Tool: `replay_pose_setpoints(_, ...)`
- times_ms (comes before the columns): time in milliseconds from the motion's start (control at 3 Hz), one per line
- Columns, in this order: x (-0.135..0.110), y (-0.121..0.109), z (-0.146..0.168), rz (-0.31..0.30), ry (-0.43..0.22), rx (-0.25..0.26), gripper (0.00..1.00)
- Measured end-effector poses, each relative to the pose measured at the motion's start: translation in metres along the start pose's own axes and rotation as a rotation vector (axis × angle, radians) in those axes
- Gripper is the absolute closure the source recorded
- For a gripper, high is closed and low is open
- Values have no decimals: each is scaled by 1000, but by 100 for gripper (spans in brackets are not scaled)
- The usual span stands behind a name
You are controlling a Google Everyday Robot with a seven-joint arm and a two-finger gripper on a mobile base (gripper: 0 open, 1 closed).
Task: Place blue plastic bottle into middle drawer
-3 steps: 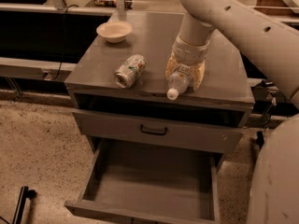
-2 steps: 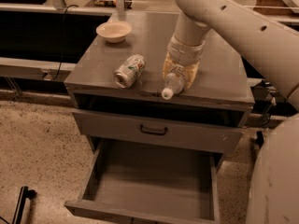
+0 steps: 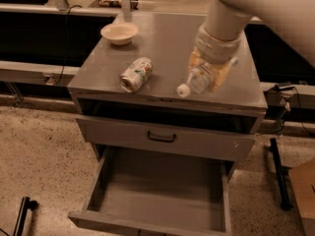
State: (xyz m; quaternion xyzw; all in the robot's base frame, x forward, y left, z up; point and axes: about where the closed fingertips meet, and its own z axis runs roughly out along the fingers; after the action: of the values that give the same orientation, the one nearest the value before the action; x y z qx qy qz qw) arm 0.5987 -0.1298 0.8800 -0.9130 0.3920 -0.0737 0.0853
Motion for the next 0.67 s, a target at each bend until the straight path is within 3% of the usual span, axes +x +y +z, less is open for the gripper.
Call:
replay_pose_setpoints(333, -27, 63, -6, 190, -4, -93, 100)
replay_pose_setpoints(667, -40, 86, 16, 272, -14, -166, 100)
